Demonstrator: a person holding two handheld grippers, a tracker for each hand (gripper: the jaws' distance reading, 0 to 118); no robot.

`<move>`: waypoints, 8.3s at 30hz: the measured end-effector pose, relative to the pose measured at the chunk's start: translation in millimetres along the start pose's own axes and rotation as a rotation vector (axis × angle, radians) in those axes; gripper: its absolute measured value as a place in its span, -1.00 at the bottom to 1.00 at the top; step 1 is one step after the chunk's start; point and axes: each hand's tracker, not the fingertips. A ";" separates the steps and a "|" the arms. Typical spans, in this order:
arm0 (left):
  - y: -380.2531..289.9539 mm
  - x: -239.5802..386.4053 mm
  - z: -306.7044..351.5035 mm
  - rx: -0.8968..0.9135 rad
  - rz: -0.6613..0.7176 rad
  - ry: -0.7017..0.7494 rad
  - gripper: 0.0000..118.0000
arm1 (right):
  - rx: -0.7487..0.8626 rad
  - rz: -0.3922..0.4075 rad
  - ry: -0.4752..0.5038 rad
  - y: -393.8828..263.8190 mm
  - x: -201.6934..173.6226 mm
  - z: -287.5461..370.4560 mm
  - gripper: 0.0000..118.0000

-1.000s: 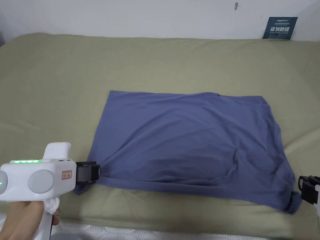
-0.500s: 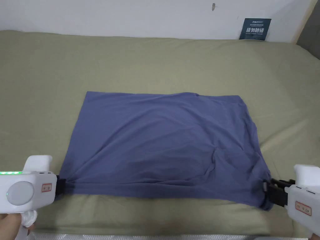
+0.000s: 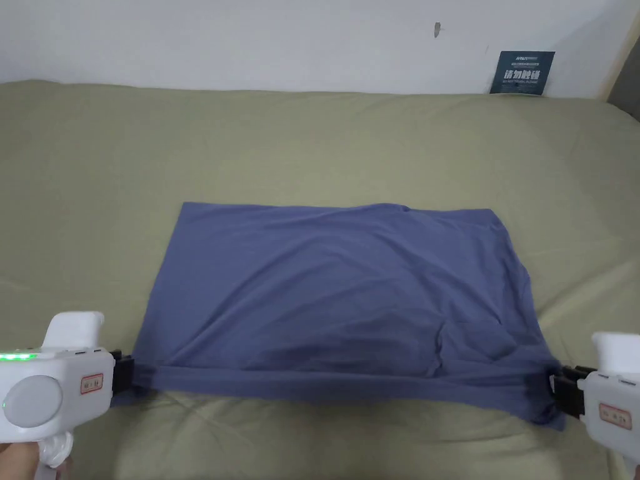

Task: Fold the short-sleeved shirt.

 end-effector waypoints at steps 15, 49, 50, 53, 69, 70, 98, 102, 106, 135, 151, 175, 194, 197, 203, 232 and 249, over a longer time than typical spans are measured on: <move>132.4 19.9 -84.5 0.032 -0.017 0.013 -0.89 | -0.039 0.064 -0.056 129.1 -4.4 -98.2 -0.94; 68.5 6.1 -93.8 -0.104 0.072 -0.001 -0.37 | -0.009 -0.032 -0.005 63.3 17.7 -53.6 -1.00; 68.2 6.2 -96.7 -0.107 0.072 0.009 0.40 | -0.013 -0.030 0.007 63.2 16.7 -55.0 -1.00; 66.2 10.1 -102.6 -0.109 0.046 0.060 1.00 | -0.023 -0.030 0.020 62.3 16.9 -66.2 -1.00; 71.0 15.7 -100.6 -0.139 0.001 0.018 -0.91 | -0.047 -0.059 -0.010 64.8 16.7 -82.4 0.96; 70.1 17.7 -101.3 -0.137 -0.005 0.024 -0.91 | -0.065 -0.053 -0.011 63.9 17.3 -86.5 0.88; 33.6 1.6 -37.3 -0.051 -0.010 0.044 -0.90 | -0.085 -0.003 0.022 38.2 20.1 -48.3 -0.92; 13.6 -3.4 -25.3 -0.058 0.004 0.049 -0.91 | -0.087 -0.005 0.034 20.6 9.4 -30.7 -0.92; 1.1 -8.7 -19.2 -0.074 0.017 0.050 -0.90 | -0.096 -0.020 0.045 8.8 14.9 -26.3 -0.92; 166.5 7.9 -115.7 0.035 0.043 0.021 -1.00 | 0.046 -0.016 -0.024 163.1 -2.9 -106.2 -1.00; 204.0 1.5 -218.2 -0.138 -0.013 0.124 0.69 | -0.063 0.033 -0.056 173.2 10.7 -180.0 -1.00; 196.2 11.7 -189.8 -0.057 -0.004 0.074 -0.94 | -0.139 0.056 0.007 208.1 1.7 -226.6 -0.88; 76.5 -25.2 -14.0 0.072 0.013 0.007 -0.94 | 0.008 0.029 0.134 109.1 11.6 -25.4 -0.88; 48.1 -26.6 -7.6 0.068 0.019 0.008 -0.94 | -0.005 0.002 0.146 77.8 14.7 -15.8 -0.88; 11.2 -30.6 -11.2 0.044 0.026 0.006 -0.94 | -0.044 -0.025 0.153 27.2 16.8 -12.6 -0.88; 7.2 23.2 31.8 0.311 -0.064 0.105 -1.00 | 0.374 0.060 -0.021 44.7 -79.0 30.5 -1.00; 61.0 -103.7 -35.6 -0.181 0.344 -0.480 -1.00 | 0.527 0.140 0.016 24.8 -194.5 20.3 -1.00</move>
